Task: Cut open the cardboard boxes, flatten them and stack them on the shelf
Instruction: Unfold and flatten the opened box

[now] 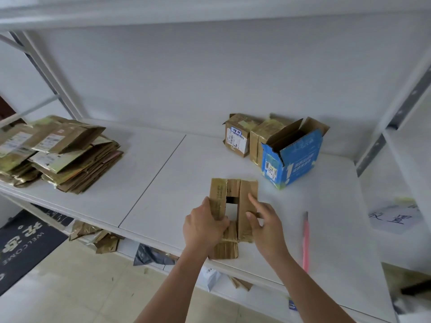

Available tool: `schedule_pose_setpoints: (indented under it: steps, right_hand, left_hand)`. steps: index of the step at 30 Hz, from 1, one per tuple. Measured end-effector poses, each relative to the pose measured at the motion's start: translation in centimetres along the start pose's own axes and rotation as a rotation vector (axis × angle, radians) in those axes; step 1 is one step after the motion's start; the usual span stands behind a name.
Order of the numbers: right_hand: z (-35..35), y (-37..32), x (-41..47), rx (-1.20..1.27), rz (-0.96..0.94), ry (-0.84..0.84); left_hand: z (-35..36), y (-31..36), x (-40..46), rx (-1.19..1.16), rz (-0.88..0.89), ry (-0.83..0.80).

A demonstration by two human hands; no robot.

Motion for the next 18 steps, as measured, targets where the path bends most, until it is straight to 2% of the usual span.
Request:
schedule_pose_setpoints:
  steps: [4, 10, 18]
  right_hand:
    - [1.2, 0.1, -0.4, -0.161, 0.032, -0.109]
    - [2.5, -0.3, -1.0, 0.114, 0.177, -0.118]
    - [2.9, -0.8, -0.8, 0.160, 0.168, -0.160]
  left_hand:
    - [-0.7, -0.7, 0.2, -0.142, -0.021, -0.105]
    - [-1.5, -1.9, 0.5, -0.342, -0.079, -0.244]
    - [-2.5, -3.1, 0.1, -0.510, -0.132, -0.351]
Point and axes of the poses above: each hand's wrist, its own x-axis towards the middle knuckle, its own z-axis out of the palm, y = z × x, the point moved 4 cm from there along x, towards the middle knuckle, and after that the axes turned 10 degrees about y, right-handed, at the moved point
